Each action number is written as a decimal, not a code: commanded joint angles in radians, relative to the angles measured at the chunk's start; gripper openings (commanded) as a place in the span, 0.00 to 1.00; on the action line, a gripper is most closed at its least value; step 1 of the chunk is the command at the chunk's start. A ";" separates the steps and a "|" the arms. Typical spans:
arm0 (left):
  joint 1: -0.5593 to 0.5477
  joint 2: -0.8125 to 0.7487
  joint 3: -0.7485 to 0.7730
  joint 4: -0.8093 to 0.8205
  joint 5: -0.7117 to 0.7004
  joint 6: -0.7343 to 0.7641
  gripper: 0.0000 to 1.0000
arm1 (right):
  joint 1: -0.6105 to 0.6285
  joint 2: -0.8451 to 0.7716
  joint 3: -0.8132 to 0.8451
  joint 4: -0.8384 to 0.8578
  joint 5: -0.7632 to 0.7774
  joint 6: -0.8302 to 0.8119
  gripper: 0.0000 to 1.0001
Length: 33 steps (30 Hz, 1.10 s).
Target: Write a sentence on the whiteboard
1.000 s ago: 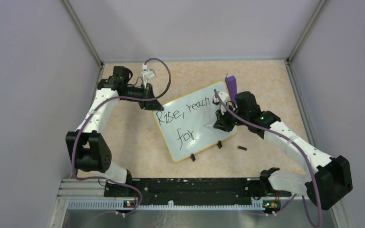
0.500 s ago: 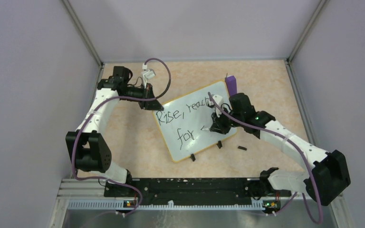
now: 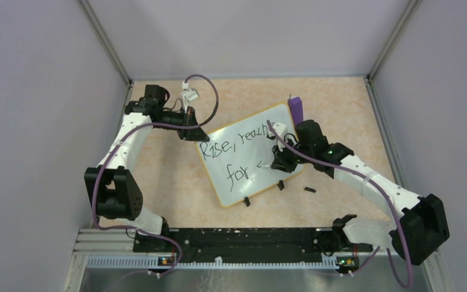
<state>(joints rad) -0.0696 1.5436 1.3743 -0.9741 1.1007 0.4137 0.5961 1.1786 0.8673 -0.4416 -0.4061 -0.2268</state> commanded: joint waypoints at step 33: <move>-0.007 0.011 0.009 0.019 -0.029 0.026 0.00 | -0.074 -0.048 0.070 -0.059 -0.114 -0.019 0.00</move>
<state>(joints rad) -0.0677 1.5475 1.3743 -0.9741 1.1065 0.4133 0.5655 1.1690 0.8627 -0.4908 -0.4812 -0.2325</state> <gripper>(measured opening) 0.124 0.084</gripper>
